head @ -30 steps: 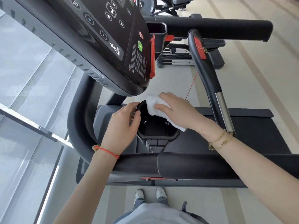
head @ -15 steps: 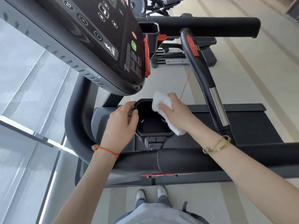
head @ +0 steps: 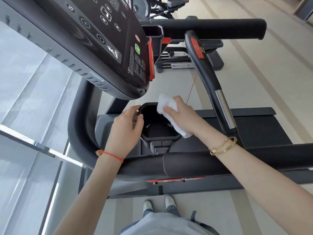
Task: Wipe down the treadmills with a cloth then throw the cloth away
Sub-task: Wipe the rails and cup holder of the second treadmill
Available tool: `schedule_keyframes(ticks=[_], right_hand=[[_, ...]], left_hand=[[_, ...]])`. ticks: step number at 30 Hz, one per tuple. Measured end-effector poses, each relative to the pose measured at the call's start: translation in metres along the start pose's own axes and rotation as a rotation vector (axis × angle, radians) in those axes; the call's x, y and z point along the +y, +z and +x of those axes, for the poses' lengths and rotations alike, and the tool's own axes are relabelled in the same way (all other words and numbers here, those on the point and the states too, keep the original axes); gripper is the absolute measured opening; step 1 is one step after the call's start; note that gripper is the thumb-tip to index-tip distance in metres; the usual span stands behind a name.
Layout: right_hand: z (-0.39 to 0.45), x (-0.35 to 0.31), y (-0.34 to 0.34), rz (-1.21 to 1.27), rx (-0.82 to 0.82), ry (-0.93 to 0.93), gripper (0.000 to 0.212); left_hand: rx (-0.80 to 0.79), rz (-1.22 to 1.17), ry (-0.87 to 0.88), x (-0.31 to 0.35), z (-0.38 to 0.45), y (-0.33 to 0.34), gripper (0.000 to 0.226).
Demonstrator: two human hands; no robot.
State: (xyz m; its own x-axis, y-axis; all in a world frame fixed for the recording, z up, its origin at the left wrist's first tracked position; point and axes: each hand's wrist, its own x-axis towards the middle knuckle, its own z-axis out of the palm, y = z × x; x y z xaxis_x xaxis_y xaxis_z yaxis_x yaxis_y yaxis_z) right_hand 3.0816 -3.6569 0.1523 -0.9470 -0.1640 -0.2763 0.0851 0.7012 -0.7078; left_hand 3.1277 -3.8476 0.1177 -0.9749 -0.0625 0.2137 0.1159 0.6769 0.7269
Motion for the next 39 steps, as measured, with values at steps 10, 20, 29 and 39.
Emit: schedule_keyframes(ticks=[10, 20, 29, 39], right_hand=[[-0.014, 0.015, 0.01, 0.011, -0.005, 0.022, 0.057], [0.057, -0.019, -0.011, -0.543, -0.281, -0.505, 0.027], [0.033, 0.022, -0.018, -0.303, -0.129, -0.431, 0.032], [0.027, 0.015, -0.012, -0.192, -0.067, -0.364, 0.028]], left_hand=[[-0.003, 0.017, -0.008, 0.001, 0.0, -0.001, 0.036], [0.043, 0.033, 0.004, 0.004, -0.002, -0.002, 0.028], [0.027, 0.015, -0.007, 0.005, -0.002, -0.001, 0.033], [0.017, 0.021, -0.016, 0.003, -0.002, -0.001, 0.034]])
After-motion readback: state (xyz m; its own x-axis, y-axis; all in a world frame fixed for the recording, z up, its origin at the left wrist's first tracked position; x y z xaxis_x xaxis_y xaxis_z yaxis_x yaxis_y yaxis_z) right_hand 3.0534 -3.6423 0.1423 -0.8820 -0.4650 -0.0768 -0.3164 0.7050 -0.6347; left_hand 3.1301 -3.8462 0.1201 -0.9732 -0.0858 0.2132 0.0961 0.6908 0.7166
